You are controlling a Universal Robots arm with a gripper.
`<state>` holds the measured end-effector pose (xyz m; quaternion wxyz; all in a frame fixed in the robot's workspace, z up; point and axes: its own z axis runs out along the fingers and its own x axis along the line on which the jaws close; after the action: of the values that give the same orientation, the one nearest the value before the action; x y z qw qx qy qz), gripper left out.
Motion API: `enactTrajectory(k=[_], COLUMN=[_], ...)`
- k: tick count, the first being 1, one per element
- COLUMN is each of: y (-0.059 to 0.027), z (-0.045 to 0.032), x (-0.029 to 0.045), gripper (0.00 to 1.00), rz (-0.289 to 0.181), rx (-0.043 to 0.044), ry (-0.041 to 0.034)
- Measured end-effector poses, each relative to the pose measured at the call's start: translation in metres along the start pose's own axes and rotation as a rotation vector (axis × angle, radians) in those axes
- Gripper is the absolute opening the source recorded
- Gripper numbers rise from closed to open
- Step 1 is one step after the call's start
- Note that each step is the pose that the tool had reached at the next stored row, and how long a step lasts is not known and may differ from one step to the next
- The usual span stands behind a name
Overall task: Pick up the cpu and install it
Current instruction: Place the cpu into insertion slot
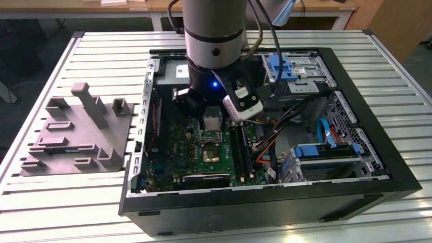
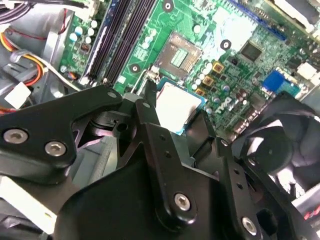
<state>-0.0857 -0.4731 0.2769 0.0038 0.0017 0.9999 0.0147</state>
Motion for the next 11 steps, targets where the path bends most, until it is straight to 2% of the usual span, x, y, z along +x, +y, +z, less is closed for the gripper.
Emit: enactTrajectory(k=[11], y=[-0.0009], z=[0.0199], x=[0.0002], gripper=[0.47], rz=[0.000], rx=[0.0002], ry=[0.0001])
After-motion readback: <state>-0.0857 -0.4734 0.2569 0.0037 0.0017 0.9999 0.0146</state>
